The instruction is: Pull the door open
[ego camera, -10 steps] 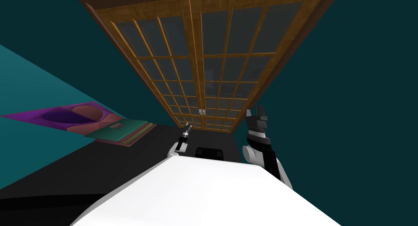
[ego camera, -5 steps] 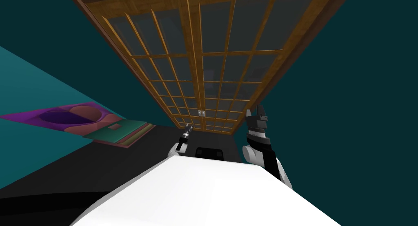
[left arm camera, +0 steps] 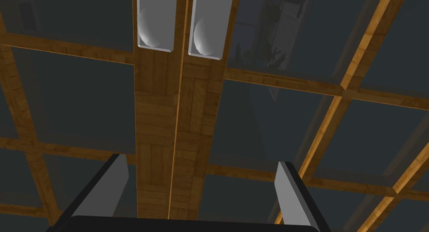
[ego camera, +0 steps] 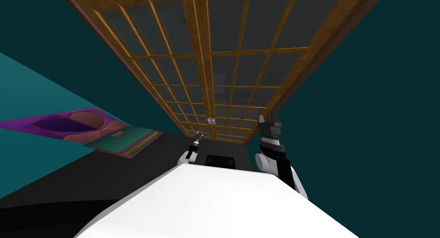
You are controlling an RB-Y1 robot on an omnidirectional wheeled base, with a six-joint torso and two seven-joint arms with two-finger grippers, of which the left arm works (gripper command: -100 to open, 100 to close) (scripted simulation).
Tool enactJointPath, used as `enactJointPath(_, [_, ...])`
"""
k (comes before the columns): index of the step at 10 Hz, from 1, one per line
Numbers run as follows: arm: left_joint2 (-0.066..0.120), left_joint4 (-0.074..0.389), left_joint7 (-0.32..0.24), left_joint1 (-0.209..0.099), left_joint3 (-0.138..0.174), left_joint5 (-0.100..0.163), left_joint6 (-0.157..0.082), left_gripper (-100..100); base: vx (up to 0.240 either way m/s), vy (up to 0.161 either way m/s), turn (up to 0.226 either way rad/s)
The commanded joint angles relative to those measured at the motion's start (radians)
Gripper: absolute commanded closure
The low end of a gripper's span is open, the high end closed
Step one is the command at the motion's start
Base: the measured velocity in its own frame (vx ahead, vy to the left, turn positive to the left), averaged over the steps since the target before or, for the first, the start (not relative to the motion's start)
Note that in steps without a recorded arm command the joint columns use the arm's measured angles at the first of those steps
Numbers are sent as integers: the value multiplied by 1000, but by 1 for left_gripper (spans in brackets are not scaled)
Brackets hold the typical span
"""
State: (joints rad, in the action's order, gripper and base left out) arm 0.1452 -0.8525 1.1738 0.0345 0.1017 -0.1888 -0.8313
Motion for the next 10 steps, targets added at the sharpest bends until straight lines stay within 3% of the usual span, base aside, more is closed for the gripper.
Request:
enactJointPath(1, [0,40,34,-14,2,-8,-7,-100,131,-25,17])
enactJointPath(6, [3,135,107,-53,8,-25,-24,-100,170,-11,12])
enactJointPath(7, [2,122,99,-47,7,-24,-20,-100,61,-9,2])
enactJointPath(10, [10,147,109,-15,29,-23,-17,-100,-141,-5,43])
